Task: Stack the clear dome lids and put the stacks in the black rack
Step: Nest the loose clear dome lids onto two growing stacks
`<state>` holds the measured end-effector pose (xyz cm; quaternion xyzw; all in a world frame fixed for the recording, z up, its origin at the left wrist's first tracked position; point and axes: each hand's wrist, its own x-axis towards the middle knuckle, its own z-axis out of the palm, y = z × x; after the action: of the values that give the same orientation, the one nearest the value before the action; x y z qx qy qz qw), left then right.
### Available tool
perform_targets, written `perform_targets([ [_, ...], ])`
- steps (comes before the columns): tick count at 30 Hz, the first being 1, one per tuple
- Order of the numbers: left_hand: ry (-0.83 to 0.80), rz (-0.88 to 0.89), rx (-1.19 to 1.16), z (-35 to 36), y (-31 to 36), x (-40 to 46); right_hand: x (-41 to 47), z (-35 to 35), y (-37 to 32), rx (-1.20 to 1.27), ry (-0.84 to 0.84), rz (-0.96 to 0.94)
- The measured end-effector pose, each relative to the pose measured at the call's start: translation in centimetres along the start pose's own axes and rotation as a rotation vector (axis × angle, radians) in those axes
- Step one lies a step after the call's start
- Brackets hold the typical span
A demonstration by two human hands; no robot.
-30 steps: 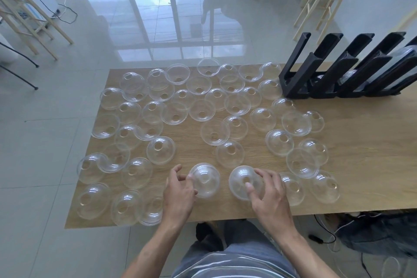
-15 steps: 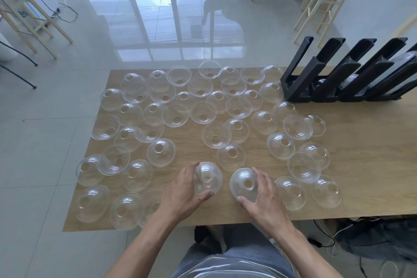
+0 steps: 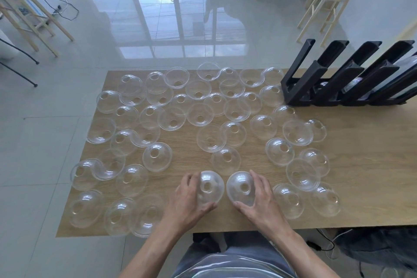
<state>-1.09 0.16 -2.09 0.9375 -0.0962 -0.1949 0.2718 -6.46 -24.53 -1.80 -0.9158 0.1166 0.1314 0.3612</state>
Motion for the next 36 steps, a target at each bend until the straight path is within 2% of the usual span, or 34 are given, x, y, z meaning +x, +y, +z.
perform_targets([
  [6,0.059,-0.019,0.038,1.1,0.7,-0.5,-0.4,-0.3,0.8,0.035,-0.028,-0.007],
  [10,0.043,-0.053,0.076,0.8,0.8,-0.6,-0.7,-0.9,0.9,0.013,-0.024,-0.001],
  [16,0.158,-0.133,0.046,-2.0,1.1,1.0,0.9,-3.3,-0.9,0.084,0.077,-0.013],
  [21,0.225,-0.090,0.094,-4.4,1.7,5.1,5.2,-3.7,-3.2,-0.023,0.068,-0.109],
  [31,0.180,0.004,0.250,-4.7,2.4,9.7,9.5,-1.3,-5.6,-0.367,-0.050,-0.165],
  [36,0.304,0.061,0.164,-4.6,2.1,8.8,9.5,-1.3,-4.9,-0.388,-0.015,-0.193],
])
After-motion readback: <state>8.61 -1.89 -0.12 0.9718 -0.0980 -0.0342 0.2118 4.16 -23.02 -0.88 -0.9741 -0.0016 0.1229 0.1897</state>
